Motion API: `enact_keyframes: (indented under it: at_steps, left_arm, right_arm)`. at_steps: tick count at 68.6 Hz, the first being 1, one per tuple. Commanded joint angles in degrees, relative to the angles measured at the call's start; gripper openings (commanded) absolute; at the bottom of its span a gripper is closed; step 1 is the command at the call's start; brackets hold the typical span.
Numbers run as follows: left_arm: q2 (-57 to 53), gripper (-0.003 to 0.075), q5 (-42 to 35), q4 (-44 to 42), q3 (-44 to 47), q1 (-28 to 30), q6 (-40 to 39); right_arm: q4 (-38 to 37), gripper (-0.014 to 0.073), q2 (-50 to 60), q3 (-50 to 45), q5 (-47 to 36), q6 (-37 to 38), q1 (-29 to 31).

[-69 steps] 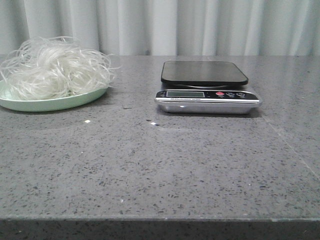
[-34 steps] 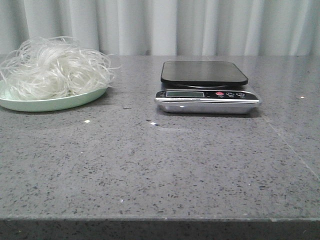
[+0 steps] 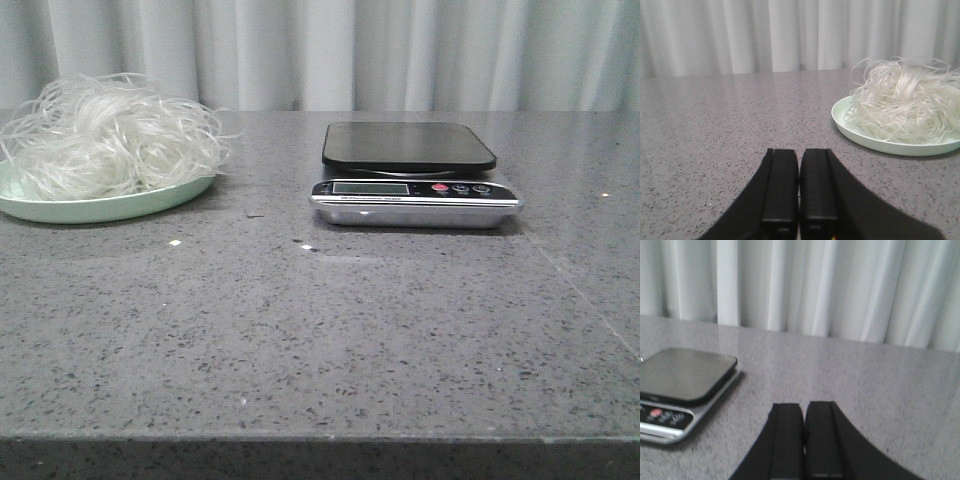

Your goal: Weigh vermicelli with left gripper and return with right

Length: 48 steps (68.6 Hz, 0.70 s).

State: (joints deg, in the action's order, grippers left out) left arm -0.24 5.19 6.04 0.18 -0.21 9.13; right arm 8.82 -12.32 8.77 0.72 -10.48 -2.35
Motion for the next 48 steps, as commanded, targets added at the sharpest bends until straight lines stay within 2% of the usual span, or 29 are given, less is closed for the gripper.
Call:
enact_keyframes:
  at_steps: [1, 21, 37, 48]
  left_arm:
    - [-1.03, 0.0137, -4.76, 0.53, 0.40, -0.28, -0.46]
    - [-1.03, 0.0137, -4.76, 0.53, 0.40, -0.28, -0.46]
    - [-1.03, 0.0137, -4.64, 0.53, 0.40, -0.28, -0.46]
    - [-1.03, 0.0137, -4.64, 0.53, 0.40, -0.28, -0.46]
  right_arm:
    - [-0.22, 0.0151, 1.53, -2.31, -8.04, -0.41, 0.15]
    - [-0.22, 0.0151, 14.22, -9.95, -7.72, -0.41, 1.21]
    - [2.68, 0.0151, 13.85, -9.90, -6.63, -0.34, 5.44]
    - [3.52, 0.0151, 13.85, -9.90, -6.63, -0.34, 5.93]
